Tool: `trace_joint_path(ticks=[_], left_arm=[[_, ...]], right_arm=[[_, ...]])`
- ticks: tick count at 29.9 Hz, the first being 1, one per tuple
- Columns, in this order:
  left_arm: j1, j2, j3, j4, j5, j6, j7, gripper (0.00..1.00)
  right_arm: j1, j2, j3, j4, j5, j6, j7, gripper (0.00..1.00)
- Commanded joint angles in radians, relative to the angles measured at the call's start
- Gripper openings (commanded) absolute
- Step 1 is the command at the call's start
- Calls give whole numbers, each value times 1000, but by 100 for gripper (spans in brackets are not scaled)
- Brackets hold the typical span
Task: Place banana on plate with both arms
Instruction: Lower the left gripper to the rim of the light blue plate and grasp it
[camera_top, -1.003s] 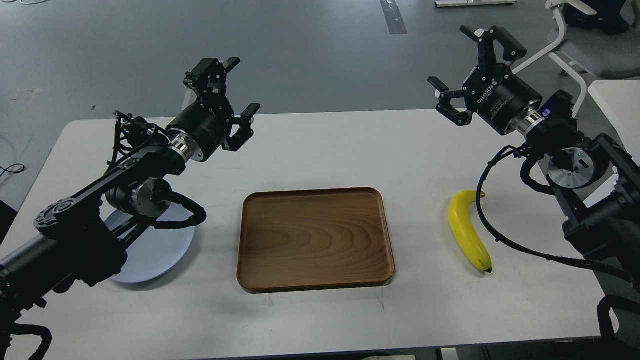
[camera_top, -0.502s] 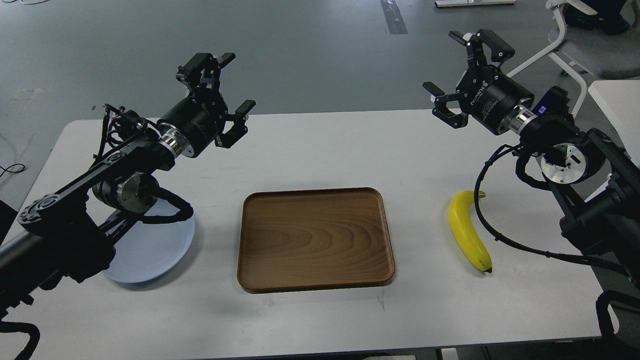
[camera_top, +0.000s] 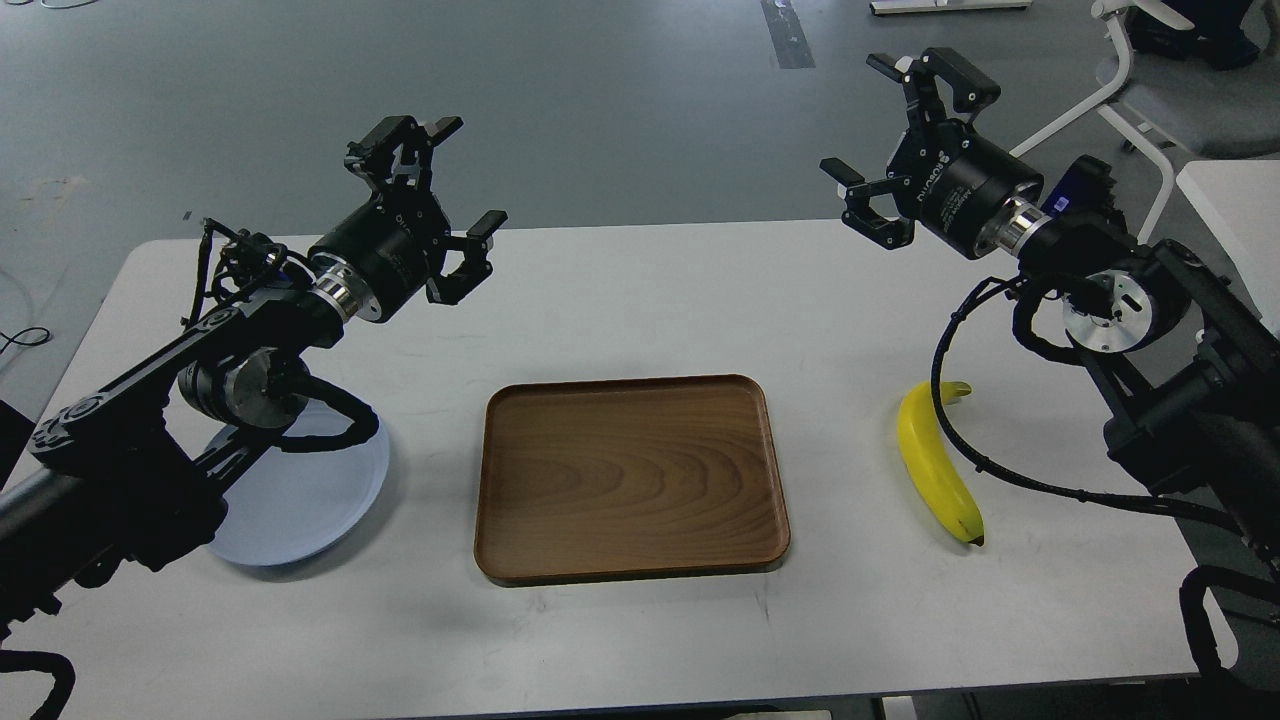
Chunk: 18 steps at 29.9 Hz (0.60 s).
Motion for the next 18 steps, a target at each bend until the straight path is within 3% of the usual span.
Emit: trace_joint_path(ticks=[1, 3, 5, 8, 11, 15, 18], left_arm=[[-13, 3, 8, 13, 44, 52, -37, 98], [-19, 17, 17, 21, 107, 94, -88, 98], [-39, 78, 38, 24, 356, 158, -177, 98], [-44, 187, 90, 15, 651, 198, -182, 98], [-19, 280, 106, 9, 800, 197, -185, 98], [5, 422, 224, 6, 934, 230, -195, 98], [42, 543, 339, 10, 1027, 366, -201, 98]], right_arm=[[0, -3, -4, 0, -1, -2, 0, 100], [-1, -3, -6, 0, 0, -12, 0, 100], [-1, -5, -6, 0, 0, -38, 0, 100], [-1, -9, -6, 0, 0, -43, 0, 100], [-7, -9, -4, 0, 0, -49, 0, 100], [-14, -9, -1, 0, 0, -49, 0, 100], [-14, -11, -10, 0, -1, -49, 0, 100]])
